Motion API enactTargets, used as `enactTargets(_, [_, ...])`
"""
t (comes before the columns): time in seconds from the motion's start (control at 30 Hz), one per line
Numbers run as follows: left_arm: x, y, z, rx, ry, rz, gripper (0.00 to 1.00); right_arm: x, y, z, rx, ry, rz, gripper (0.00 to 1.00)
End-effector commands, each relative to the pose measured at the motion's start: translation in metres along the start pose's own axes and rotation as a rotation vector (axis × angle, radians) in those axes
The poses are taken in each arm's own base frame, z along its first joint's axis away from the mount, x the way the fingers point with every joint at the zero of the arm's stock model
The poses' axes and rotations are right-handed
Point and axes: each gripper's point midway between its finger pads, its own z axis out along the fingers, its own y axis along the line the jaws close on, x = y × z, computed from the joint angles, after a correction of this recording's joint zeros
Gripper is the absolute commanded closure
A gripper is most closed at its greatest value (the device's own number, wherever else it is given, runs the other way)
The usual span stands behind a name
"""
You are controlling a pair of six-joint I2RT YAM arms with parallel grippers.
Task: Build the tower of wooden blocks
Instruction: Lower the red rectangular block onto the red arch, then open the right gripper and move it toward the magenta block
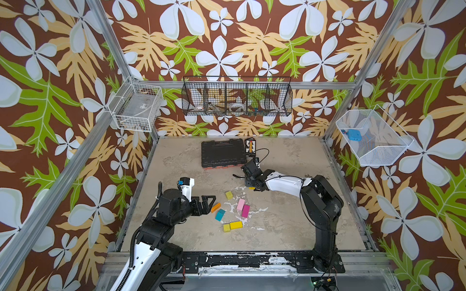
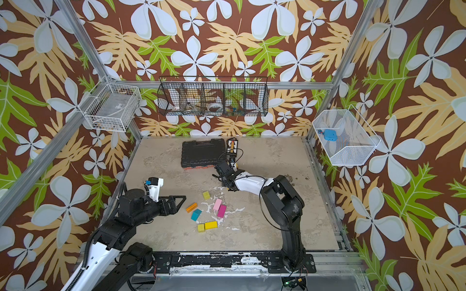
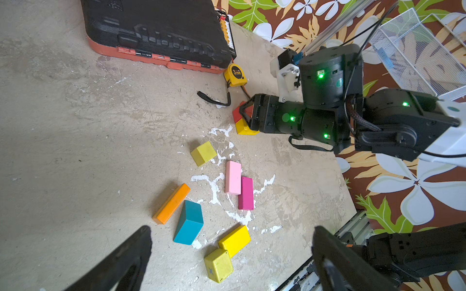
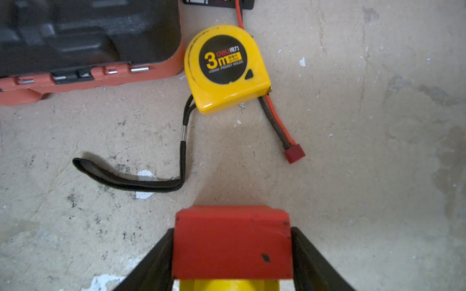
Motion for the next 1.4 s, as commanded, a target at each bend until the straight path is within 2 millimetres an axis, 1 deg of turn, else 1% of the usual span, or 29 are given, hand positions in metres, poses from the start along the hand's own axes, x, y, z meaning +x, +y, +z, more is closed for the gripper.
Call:
enactTargets(0.0, [-0.005,-0.002,0.0,0.008,-0.021,0.007,0.0,-0.003,0.002,-0.001,-0.008,-0.006,0.012,0.31])
enactTargets(0.5, [-0.005,-0.002,0.0,0.01,-0.023,0.008,0.0,-0.004,0.003,-0.002,-0.009,-0.006,0.013,0.32])
enactTargets(0.73, [-0.005,-0.003,-0.001,0.01,-0.023,0.009,0.0,-0.004,0.0,-0.002,0.006,-0.008,0.01,0.32])
enactTargets(0.9, [-0.004,-0.002,0.0,0.01,-0.022,0.008,0.0,-0.009,-0.004,-0.011,0.007,-0.027,0.016,0.29])
enactTargets(1.03, [-0.005,-0.002,0.0,0.01,-0.022,0.009,0.0,-0.012,-0.007,-0.03,-0.014,-0.059,0.019,0.27])
enactTargets(1.1, [-0.005,-0.003,0.0,0.012,-0.022,0.008,0.0,-0.014,-0.008,-0.046,-0.03,-0.093,0.009,0.25])
enactTargets(1.2, [-0.004,-0.003,0.0,0.011,-0.02,0.009,0.0,-0.013,-0.006,-0.074,-0.075,-0.164,-0.021,0.19])
enactTargets(1.3, [-0.005,-0.003,0.0,0.011,-0.023,0.007,0.0,-0.006,0.002,-0.102,-0.173,-0.244,-0.075,0.11])
enactTargets(1.37, [-0.005,-0.003,-0.001,0.01,-0.025,0.006,0.0,0.005,0.012,-0.119,-0.277,-0.3,-0.124,0.07])
